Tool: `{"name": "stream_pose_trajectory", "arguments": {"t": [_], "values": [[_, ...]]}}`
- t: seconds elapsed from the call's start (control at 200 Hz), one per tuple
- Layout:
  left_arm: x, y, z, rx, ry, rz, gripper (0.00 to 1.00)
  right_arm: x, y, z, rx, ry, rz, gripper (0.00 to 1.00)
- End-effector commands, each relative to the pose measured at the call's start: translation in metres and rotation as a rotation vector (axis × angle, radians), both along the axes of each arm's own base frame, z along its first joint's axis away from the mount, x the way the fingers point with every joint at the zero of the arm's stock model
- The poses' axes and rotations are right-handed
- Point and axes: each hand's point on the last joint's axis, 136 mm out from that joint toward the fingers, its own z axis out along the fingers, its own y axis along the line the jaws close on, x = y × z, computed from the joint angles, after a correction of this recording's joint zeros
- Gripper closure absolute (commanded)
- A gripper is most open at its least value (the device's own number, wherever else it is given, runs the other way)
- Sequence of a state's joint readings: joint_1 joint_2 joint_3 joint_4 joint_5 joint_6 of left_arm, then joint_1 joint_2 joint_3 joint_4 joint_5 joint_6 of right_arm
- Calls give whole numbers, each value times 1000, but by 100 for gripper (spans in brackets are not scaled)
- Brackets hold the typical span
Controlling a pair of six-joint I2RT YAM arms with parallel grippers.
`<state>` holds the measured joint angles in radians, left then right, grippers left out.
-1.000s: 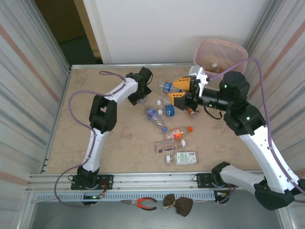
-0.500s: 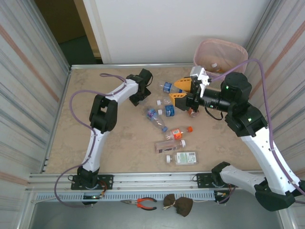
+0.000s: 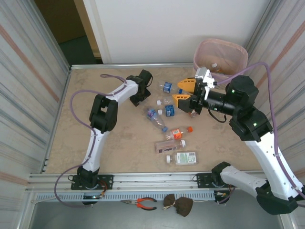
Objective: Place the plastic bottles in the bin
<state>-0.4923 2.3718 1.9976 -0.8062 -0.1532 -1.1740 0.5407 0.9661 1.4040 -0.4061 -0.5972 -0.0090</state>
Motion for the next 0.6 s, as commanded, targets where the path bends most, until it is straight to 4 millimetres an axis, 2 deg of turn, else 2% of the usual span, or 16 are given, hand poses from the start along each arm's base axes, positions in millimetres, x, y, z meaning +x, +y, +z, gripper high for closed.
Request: {"name": "stream_pose_trajectory", "arguments": {"t": [0.0, 0.135, 0.336, 0.386, 0.401, 0.411, 0.441, 0.596], "values": [[-5, 7, -15, 24, 28, -17, 37, 1, -5, 1, -2, -17, -26, 46], [-1, 7, 2, 27, -32, -58, 41, 4, -8, 3, 6, -25, -55, 46], [9, 9, 53, 56, -212, -209, 42, 9, -12, 4, 20, -36, -95, 46], [12, 6, 73, 51, -286, -271, 43, 10, -14, 6, 28, -41, -108, 46], [12, 5, 73, 56, -295, -295, 43, 10, -14, 7, 30, -43, -112, 46], [12, 4, 84, 50, -325, -307, 43, 11, -14, 6, 30, -43, -114, 45], [13, 2, 98, 49, -373, -342, 43, 12, -15, 7, 34, -45, -122, 45], [1, -10, 157, 38, -599, -561, 44, 14, -18, 9, 49, -54, -147, 45]]}}
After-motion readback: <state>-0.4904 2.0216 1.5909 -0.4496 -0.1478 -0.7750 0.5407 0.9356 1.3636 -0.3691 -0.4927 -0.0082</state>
